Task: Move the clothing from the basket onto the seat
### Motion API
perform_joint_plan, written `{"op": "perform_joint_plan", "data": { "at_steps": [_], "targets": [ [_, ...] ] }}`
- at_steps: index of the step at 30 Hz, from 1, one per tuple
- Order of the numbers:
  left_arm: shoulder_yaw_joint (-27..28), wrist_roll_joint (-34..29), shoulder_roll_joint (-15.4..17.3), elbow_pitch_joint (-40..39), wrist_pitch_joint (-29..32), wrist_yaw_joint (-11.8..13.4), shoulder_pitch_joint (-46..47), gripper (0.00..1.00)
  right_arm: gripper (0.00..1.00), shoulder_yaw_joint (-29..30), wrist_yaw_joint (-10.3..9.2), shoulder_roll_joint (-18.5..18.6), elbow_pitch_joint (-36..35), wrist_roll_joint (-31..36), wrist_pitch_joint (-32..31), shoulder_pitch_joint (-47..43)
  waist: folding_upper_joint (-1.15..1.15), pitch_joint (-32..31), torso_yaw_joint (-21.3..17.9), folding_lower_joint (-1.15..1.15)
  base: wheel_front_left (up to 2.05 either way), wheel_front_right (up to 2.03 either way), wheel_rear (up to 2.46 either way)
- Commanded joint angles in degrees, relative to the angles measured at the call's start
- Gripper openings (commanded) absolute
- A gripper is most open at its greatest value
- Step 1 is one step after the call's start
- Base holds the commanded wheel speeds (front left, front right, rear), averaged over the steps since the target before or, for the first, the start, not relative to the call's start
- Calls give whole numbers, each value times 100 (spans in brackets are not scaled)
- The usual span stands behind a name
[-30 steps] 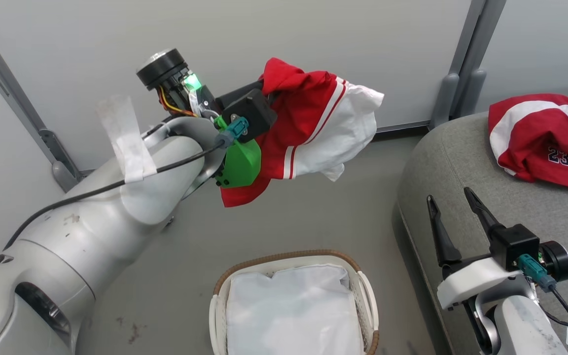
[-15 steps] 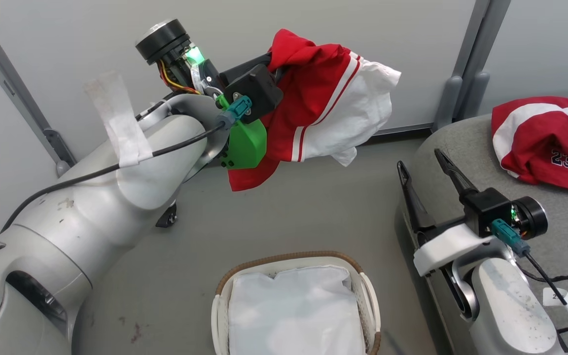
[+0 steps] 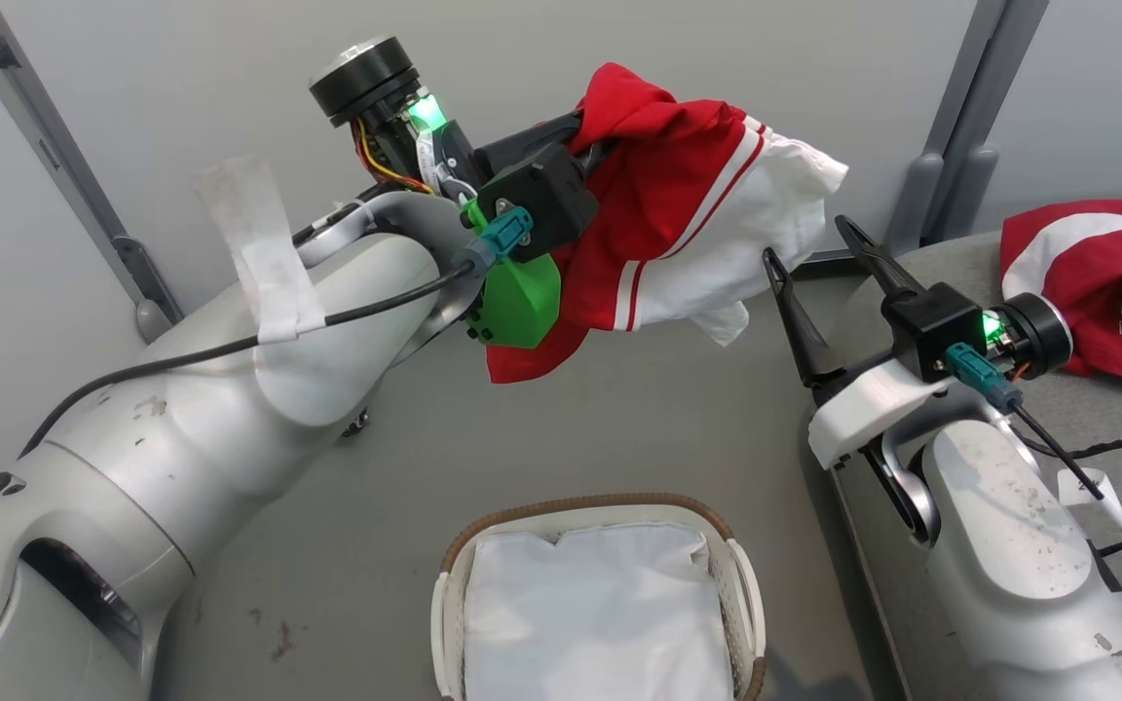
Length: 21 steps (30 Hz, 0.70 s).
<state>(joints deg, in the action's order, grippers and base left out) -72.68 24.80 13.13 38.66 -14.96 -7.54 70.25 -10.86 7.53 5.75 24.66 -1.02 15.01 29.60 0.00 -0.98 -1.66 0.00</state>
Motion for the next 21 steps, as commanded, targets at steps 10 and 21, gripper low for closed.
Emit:
{"op": "perform_joint_plan", "data": {
  "at_steps": [10, 21],
  "targets": [
    [-41, -132, -28, -297, -26, 13, -133, 0, 100, -1339, -8, 720, 585, -1100, 26, 673, 0, 35, 92, 0, 0, 0, 0],
    [-70, -159, 12, -485, -26, 12, -235, 0, 100, -2218, -8, 1059, 423, -1636, 27, 1199, 0, 58, 106, 0, 0, 0, 0]
  ]
}}
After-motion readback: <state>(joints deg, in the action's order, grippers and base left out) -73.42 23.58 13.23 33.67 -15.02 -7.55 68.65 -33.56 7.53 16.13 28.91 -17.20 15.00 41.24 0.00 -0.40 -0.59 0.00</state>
